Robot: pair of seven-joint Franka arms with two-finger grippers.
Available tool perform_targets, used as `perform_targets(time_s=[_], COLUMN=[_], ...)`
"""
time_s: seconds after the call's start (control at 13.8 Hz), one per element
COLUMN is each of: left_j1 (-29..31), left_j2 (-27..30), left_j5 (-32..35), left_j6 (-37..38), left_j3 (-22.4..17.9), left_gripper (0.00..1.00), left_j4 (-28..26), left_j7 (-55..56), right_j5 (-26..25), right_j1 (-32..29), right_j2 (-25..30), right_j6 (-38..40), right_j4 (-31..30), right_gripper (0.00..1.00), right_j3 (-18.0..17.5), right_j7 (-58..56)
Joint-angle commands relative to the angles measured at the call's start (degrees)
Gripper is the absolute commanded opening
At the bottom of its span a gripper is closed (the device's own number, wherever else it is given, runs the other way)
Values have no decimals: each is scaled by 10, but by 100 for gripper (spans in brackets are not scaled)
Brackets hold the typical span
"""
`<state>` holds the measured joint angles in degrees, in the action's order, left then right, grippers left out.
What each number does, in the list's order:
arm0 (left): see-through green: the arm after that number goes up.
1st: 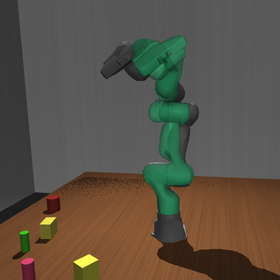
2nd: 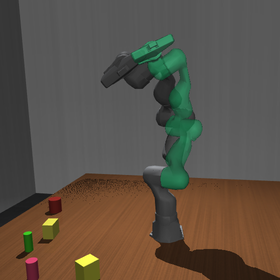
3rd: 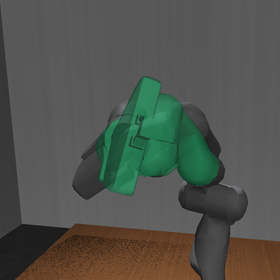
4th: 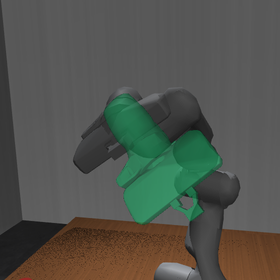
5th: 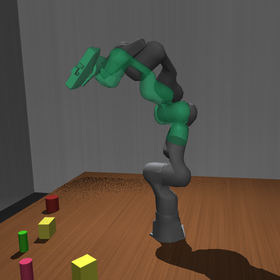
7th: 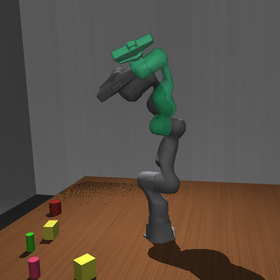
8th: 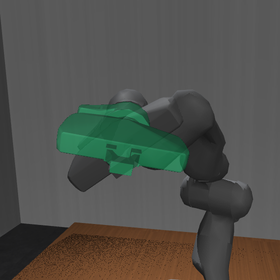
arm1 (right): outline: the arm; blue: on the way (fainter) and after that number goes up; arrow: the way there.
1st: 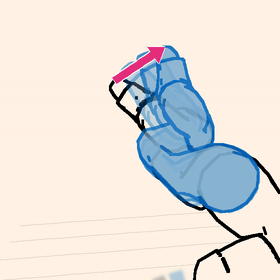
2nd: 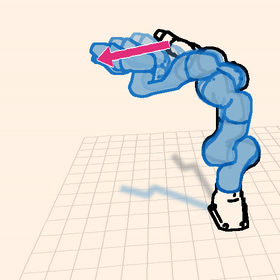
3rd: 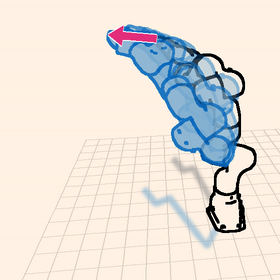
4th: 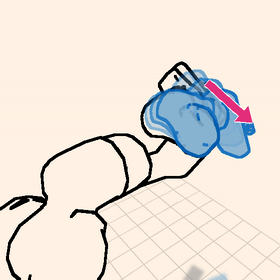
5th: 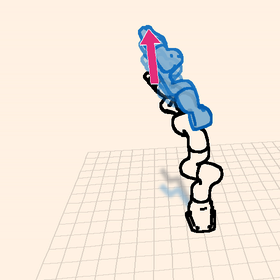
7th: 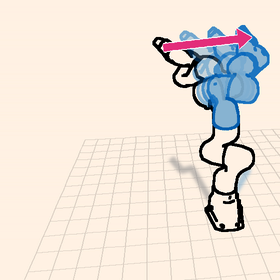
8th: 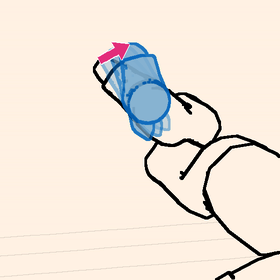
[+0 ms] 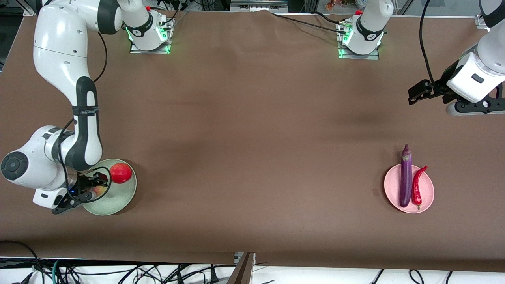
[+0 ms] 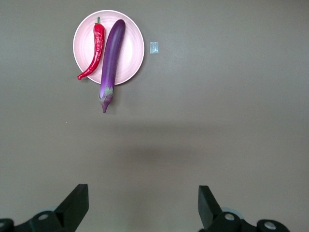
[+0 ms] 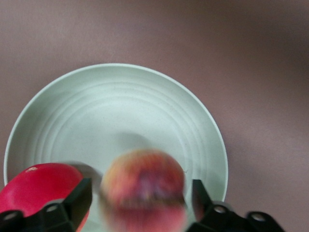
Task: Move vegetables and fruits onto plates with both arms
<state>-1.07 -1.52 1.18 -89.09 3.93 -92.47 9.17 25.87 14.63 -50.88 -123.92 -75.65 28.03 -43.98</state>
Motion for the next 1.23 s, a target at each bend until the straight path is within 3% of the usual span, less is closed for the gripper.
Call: perform_targets(time_s=[0.0,0.22,0.51,0.65,0.72,1.01,1.16], left_j1=[-4,-4,-4,-4,-4,-3,-3], left_j2=[-1,-1,-1,-1,-1,-1,-1], left_j5=[-12,-11,-11,-11,-11,-11,-11], left_j6=[13,13,13,13,14,15,14], left_j3=[-4,-4,-4,-4,-4,-4,-4], left_gripper=[100,100,100,100,100,100,100], left_j4=[12,12,12,12,12,12,12], left_j7=[-8,-8,-8,-8,-9,-9,-9], right_j5=[40,38,34,13,9,-118,-129], right_j1=[-9,-11,10,80,93,148,146], right_j2=[18,39,61,88,96,173,232], right_j6=[25,163,310,345,380,473,508], right_j4=[8,55,139,127,128,129,126], right_gripper=[100,100,100,100,100,100,100], right_j3=[-1,12,55,119,127,102,64], right_j7=[-12,-9,9,83,133,352,396])
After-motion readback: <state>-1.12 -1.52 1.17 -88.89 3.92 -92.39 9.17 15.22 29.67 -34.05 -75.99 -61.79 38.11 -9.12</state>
